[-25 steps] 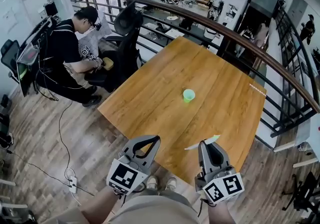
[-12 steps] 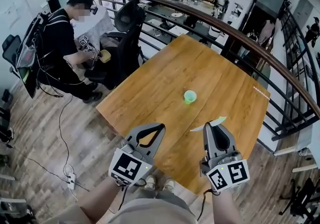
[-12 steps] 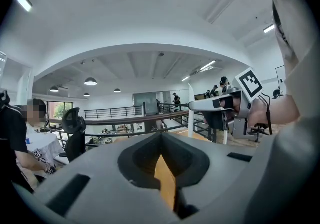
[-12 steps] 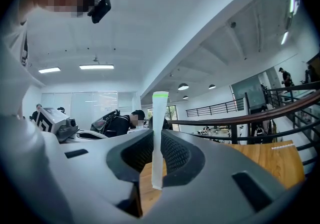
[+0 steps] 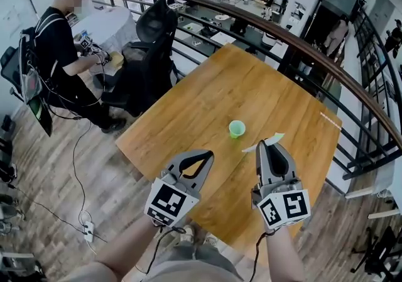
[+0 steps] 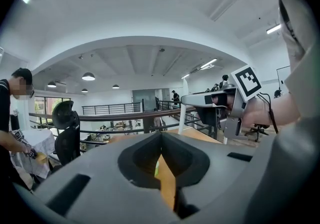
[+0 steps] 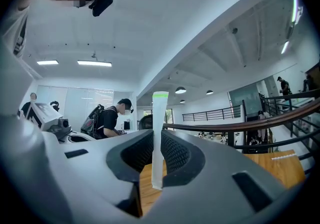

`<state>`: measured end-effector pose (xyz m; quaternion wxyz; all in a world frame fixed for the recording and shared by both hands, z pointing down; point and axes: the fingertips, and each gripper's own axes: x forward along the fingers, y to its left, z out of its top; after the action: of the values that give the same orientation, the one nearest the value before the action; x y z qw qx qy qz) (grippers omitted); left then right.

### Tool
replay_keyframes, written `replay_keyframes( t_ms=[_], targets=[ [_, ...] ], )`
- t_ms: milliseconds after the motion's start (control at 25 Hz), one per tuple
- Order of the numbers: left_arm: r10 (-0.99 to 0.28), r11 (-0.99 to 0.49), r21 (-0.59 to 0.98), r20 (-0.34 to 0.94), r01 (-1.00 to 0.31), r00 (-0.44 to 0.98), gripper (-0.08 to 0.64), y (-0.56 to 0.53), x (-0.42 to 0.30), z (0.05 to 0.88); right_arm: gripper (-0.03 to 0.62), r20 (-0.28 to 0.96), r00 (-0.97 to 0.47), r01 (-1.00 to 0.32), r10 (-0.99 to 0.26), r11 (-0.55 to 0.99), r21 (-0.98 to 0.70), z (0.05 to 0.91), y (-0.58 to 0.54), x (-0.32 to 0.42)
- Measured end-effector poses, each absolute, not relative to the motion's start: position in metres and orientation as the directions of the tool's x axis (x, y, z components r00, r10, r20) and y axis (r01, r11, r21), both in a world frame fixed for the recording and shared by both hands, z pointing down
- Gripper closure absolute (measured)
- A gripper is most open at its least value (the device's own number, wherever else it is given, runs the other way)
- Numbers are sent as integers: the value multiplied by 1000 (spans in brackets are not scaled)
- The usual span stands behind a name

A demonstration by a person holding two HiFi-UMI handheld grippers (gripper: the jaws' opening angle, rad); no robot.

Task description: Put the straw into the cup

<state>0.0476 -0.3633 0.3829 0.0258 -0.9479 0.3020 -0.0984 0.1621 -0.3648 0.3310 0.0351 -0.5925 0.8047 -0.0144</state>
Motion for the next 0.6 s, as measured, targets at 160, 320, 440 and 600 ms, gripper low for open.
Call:
replay_keyframes(
  t_ms=[160,320,440,600],
  targets=[
    [-602,-798,-103,153,-593,784,546,-386,57,392,541,-33,-287,-956,-957,288,-52,345,-392,170],
    [-593,-805,-124,149,-580,791,546,-403,69,404,541,-9,-287,-956,-958,287,-57,363,-415,173],
    [-580,-814,-135,155,-565,800,546,-416,77,414,541,0,-283,-957,-959,283,-63,376,-431,174],
    [-570,-821,-126,170,-556,804,546,-433,91,432,541,17,-275,-960,-961,273,-67,399,-452,179]
  ],
)
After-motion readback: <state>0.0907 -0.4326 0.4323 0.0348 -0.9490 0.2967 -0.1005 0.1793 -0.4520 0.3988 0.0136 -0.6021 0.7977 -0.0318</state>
